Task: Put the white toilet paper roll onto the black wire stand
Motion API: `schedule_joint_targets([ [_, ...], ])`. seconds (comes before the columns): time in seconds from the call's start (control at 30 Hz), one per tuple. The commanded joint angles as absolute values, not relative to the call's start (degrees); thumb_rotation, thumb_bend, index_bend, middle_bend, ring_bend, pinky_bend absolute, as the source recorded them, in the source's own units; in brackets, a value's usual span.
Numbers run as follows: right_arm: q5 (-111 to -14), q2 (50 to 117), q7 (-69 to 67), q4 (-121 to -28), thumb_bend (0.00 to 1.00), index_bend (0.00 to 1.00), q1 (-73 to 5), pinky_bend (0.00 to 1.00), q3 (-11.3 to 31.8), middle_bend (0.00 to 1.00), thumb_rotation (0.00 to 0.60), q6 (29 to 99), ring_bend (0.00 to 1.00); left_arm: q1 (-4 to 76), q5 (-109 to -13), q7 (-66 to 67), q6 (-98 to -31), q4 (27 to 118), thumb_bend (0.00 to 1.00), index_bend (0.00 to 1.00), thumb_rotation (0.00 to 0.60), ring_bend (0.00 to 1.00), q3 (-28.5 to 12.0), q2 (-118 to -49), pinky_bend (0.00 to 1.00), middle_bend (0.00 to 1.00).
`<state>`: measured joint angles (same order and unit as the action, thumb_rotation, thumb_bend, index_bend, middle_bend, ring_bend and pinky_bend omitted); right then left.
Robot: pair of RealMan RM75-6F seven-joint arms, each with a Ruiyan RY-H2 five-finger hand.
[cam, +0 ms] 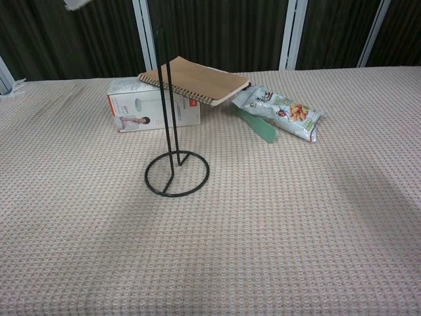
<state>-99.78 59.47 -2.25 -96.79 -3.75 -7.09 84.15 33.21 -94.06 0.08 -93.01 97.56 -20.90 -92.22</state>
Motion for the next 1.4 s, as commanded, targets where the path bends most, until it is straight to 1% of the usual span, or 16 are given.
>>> schedule_joint_targets([
  [0.03,-99.90,59.17,-2.80,-96.82,0.11,0.00,-3.70,0.00,-7.01,0.00,0.600,84.37,0.00,36.22,-91.44,3.93,-89.35,95.76,0.91,0.69,0.600,0.82,-21.47,-95.84,1.00,0.88],
  [0.2,-100.28,58.70,-3.86,-96.78,0.11,0.00,-3.67,0.00,-7.10,0.00,0.600,84.60,0.00,38.48,-89.98,6.81,-86.94,92.21,0.90,0.69,0.600,0.82,-21.49,-98.70,1.00,0.88],
  [0.33,-100.20,58.40,-4.44,-96.69,0.11,0.00,-3.54,0.00,-6.95,0.00,0.600,84.93,0.00,39.42,-91.05,8.78,-86.80,90.30,0.90,0.69,0.600,0.82,-20.78,-99.78,1.00,0.88],
  [0.63,-100.51,58.19,-5.01,-96.55,0.11,0.00,-3.28,0.00,-6.85,0.00,0.600,85.48,0.00,39.40,-89.93,9.09,-85.98,90.22,0.89,0.69,0.600,0.82,-20.15,-99.35,1.00,0.88],
  [0.67,-100.51,58.20,-4.97,-96.56,0.11,0.00,-3.27,0.00,-6.83,0.00,0.600,85.46,0.00,39.35,-89.72,9.10,-85.81,90.16,0.88,0.68,0.600,0.81,-19.99,-99.26,1.00,0.86],
  [0.73,-100.50,58.22,-4.93,-96.57,0.11,0.00,-3.26,0.00,-6.79,0.00,0.600,85.44,0.00,39.32,-90.00,9.27,-85.40,89.77,0.82,0.63,0.600,0.74,-19.29,-98.92,0.97,0.79],
  [0.77,-100.47,58.22,-4.90,-96.56,0.11,0.00,-3.23,0.00,-6.78,0.00,0.600,85.42,0.00,39.35,-90.22,9.35,-84.85,89.40,0.75,0.55,0.600,0.65,-18.72,-98.51,0.91,0.70],
  [0.8,-100.43,58.22,-4.89,-96.57,0.11,0.00,-3.23,0.00,-6.75,0.00,0.600,85.40,0.00,39.45,-90.20,9.25,-84.27,89.17,0.66,0.41,0.600,0.51,-18.41,-98.19,0.76,0.56],
  [0.83,-100.40,58.21,-4.85,-96.59,0.11,0.00,-3.22,0.00,-6.73,0.00,0.600,85.37,0.00,39.49,-89.72,9.13,-83.17,89.30,0.61,0.32,0.600,0.42,-17.97,-97.62,0.63,0.48],
  [0.87,-100.41,58.22,-4.85,-96.60,0.11,0.00,-3.21,0.00,-6.71,0.00,0.600,85.38,0.00,39.51,-89.41,9.37,-82.59,89.48,0.54,0.19,0.600,0.27,-17.82,-97.25,0.39,0.34],
  [0.9,-100.45,58.26,-4.89,-96.58,0.11,0.00,-3.21,0.00,-6.67,0.00,0.600,85.44,0.00,39.51,-89.28,9.75,-82.40,89.51,0.50,0.10,0.600,0.16,-17.78,-97.03,0.21,0.24],
  [0.93,-100.52,58.28,-4.96,-96.55,0.11,0.00,-3.19,0.00,-6.64,0.00,0.600,85.53,0.00,39.51,-89.22,10.60,-82.52,89.31,0.47,0.05,0.600,0.09,-17.88,-96.99,0.12,0.18],
  [0.97,-100.57,58.27,-5.03,-96.53,0.11,0.00,-3.17,0.00,-6.64,0.00,0.600,85.58,0.00,39.57,-89.48,11.11,-82.71,89.04,0.44,0.01,0.600,0.04,-17.88,-96.98,0.07,0.11],
  [1.03,-100.53,58.24,-5.11,-96.50,0.11,0.00,-3.12,0.00,-6.62,0.00,0.600,85.64,0.00,39.57,-89.99,11.89,-83.43,88.47,0.41,0.00,0.600,0.00,-17.92,-97.19,0.02,0.04],
  [1.07,-100.49,58.24,-5.11,-96.48,0.11,0.00,-3.10,0.00,-6.58,0.00,0.600,85.65,0.00,39.58,-90.24,12.06,-83.68,88.29,0.39,0.00,0.600,0.00,-17.81,-97.29,0.01,0.01],
  [1.4,-101.05,58.32,-5.31,-96.19,0.11,0.00,-2.77,0.00,-6.47,0.00,0.600,86.54,0.00,38.98,-91.17,12.48,-84.01,90.69,0.38,0.00,0.600,0.00,-16.26,-96.58,0.00,0.00],
])
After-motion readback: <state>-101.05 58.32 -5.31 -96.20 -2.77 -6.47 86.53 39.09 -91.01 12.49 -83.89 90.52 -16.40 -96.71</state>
